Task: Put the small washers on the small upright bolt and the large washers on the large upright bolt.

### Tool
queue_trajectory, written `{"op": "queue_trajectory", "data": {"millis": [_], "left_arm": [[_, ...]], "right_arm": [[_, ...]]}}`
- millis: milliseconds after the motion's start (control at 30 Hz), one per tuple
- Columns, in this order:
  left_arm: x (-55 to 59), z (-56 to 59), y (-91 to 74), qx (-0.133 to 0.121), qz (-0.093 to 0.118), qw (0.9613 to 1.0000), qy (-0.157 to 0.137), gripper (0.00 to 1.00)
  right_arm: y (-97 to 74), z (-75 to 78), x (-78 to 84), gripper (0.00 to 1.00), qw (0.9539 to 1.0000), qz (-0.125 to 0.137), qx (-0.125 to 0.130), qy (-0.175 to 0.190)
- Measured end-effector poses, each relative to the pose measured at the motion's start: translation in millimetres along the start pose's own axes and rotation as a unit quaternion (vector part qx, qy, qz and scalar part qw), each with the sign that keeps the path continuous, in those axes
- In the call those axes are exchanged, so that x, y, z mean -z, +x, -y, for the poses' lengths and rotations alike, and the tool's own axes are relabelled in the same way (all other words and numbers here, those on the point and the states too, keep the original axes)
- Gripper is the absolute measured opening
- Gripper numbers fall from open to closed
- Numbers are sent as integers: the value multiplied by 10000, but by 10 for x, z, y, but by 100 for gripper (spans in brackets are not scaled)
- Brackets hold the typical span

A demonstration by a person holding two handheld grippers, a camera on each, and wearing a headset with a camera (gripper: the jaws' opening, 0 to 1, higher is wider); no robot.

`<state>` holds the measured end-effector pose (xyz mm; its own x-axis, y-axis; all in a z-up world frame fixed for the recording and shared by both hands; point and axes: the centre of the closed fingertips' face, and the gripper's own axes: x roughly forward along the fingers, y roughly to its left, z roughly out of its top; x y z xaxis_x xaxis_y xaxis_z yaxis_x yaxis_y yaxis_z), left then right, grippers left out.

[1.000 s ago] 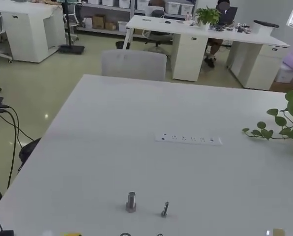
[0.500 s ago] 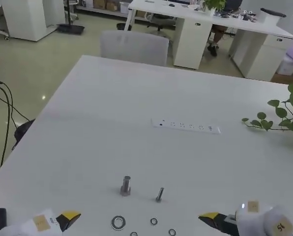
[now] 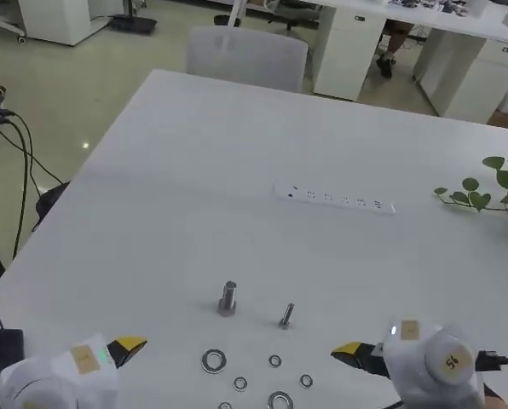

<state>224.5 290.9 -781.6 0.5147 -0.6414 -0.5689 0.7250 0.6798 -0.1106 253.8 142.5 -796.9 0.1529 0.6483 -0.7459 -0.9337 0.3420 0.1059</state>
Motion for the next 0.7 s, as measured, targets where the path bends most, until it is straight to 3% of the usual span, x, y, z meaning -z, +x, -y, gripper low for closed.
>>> {"op": "queue_trajectory", "data": {"millis": [200,700], "left_arm": [[30,13,8,-3,-54,10000,0,98],[-3,26,30,7,-27,10000,14,92]], "right_arm": [[106,-3,60,68,9990,-299,-113,-315],[351,40,195,58,9905,-950,-349,-936]]}}
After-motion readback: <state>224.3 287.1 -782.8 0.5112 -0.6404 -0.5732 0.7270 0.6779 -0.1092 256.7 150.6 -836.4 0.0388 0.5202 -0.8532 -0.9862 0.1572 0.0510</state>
